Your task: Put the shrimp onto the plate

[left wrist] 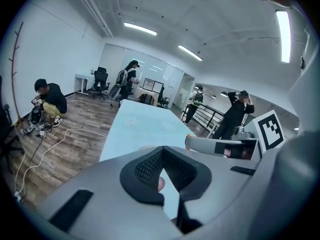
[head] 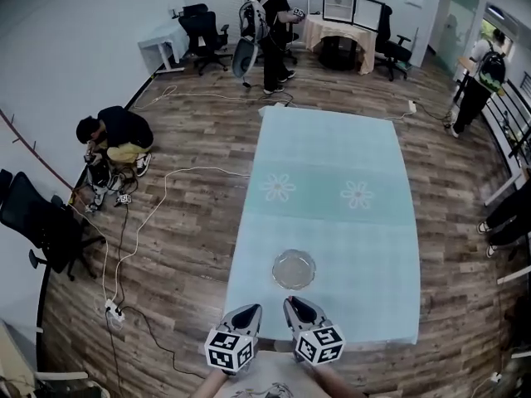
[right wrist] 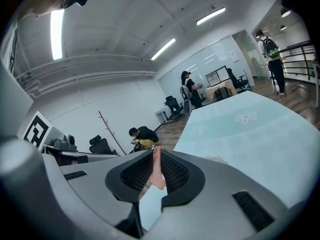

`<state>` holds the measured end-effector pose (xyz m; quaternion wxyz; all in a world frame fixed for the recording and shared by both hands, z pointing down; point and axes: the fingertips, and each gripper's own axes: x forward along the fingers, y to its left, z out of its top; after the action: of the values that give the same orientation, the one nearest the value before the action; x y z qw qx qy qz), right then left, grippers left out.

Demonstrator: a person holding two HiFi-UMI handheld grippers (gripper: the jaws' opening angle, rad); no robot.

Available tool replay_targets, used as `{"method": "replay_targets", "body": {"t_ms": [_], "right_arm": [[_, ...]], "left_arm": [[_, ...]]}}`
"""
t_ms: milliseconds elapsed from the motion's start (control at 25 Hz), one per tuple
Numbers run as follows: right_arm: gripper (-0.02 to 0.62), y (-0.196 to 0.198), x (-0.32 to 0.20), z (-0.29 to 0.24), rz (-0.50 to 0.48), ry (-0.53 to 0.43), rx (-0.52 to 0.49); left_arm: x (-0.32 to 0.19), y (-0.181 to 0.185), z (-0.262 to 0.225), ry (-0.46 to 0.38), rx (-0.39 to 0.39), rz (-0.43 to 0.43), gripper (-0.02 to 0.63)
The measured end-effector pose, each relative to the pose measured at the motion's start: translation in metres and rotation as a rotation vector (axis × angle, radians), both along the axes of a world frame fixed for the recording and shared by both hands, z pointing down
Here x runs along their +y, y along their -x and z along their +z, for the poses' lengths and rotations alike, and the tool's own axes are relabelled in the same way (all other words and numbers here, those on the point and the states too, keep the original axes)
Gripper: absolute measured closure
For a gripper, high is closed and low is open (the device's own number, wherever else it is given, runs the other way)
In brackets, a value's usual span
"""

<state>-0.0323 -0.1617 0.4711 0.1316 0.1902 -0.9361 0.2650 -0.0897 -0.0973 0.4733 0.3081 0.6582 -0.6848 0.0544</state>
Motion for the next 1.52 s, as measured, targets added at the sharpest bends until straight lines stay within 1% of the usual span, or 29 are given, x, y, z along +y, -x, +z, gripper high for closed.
{"method": "replay_targets", "body": {"t_ms": [200, 360, 440, 600, 640, 760, 840, 1000, 1200, 1520], "right_arm": [[0.528, -0.005, -0.023, 0.01, -0.038, -0.022, 0.0], [0.528, -0.013, -0.027, 0.025, -0.062, -0.008, 0.026], [0.528, -0.016, -0.025, 0.028, -0.063, -0.008, 0.038], [0.528, 0.01, -0.036, 0.033, -0.052, -0.046, 0.03], [0.528, 0.01, -0.035, 0.034, -0.045, -0.046, 0.036], [0.528, -0.008, -0.03, 0.036, -0.032, -0.047, 0.088], [0.528, -0.009, -0.032, 0.042, -0.035, -0.065, 0.113], [0.528, -0.006, -0.037, 0.058, -0.052, -0.071, 0.146], [0.528, -0.008, -0.041, 0.077, -0.088, -0.069, 0.186], [0.528, -0.002, -0.053, 0.107, -0.117, -0.078, 0.216]], "left_arm": [[-0.012, -0.009, 0.017, 0.028, -0.001, -0.047, 0.598], [-0.008, -0.019, 0.026, 0.043, 0.014, -0.075, 0.598], [-0.005, -0.022, 0.029, 0.051, 0.022, -0.074, 0.598], [-0.014, 0.008, 0.034, 0.044, -0.004, -0.066, 0.598], [-0.013, 0.01, 0.034, 0.049, -0.003, -0.061, 0.598], [-0.01, -0.005, 0.036, 0.068, 0.033, -0.044, 0.598], [-0.014, -0.006, 0.043, 0.07, 0.047, -0.038, 0.598], [-0.019, -0.009, 0.058, 0.079, 0.073, -0.029, 0.598], [-0.027, -0.016, 0.072, 0.09, 0.09, -0.027, 0.598], [-0.036, -0.01, 0.1, 0.103, 0.094, -0.049, 0.598]]}}
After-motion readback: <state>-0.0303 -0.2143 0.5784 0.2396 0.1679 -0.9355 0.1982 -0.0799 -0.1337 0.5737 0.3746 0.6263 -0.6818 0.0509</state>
